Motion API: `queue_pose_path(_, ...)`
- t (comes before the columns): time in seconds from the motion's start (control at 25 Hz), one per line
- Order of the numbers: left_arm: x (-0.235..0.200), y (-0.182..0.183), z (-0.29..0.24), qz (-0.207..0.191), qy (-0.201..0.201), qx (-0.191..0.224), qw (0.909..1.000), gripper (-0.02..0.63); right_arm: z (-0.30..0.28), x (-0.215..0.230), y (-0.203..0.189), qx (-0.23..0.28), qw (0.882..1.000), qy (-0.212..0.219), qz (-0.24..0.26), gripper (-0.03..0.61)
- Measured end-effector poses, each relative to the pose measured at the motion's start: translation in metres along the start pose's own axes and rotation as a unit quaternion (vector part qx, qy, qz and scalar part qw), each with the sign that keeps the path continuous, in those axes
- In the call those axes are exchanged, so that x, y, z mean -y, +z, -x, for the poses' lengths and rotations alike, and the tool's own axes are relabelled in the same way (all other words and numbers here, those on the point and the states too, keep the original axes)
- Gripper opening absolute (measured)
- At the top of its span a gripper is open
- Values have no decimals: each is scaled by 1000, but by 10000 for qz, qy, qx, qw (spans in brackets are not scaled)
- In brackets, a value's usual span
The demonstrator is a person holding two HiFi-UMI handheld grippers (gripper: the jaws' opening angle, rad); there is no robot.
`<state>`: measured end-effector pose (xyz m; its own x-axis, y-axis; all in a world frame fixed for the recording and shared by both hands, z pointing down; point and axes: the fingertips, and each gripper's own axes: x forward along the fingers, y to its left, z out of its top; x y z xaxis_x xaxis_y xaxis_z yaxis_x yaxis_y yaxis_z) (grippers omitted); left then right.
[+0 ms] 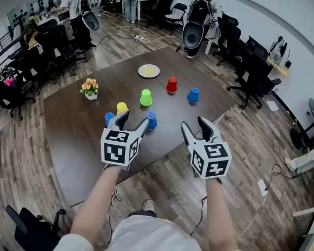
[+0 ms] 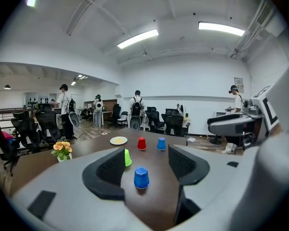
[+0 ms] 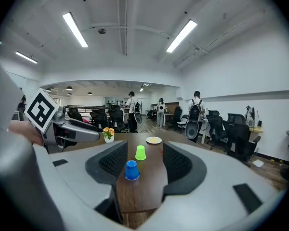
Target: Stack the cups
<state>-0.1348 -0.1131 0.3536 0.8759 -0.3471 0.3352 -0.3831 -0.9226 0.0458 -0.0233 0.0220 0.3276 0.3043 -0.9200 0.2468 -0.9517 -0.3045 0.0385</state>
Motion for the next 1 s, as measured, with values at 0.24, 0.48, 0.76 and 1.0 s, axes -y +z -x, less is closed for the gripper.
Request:
queue_pose_path(0.24, -29, 0, -28, 95, 41, -90, 9999, 284, -44, 3, 4, -74, 10000, 51, -18, 213)
queue_pose_path(0.48, -52, -3, -45, 193, 185, -133, 9996, 284, -80, 1, 2, -109, 9997, 224, 41, 213)
queue_pose_path(0.76, -75, -8, -72, 247, 539, -166, 9981, 284, -135, 14, -1, -86, 9982, 578, 146, 213)
queue_pose_path(1.0, -77, -9, -108, 410, 1121, -212, 9926, 284, -180, 46, -4, -103, 9924, 1194, 286, 213)
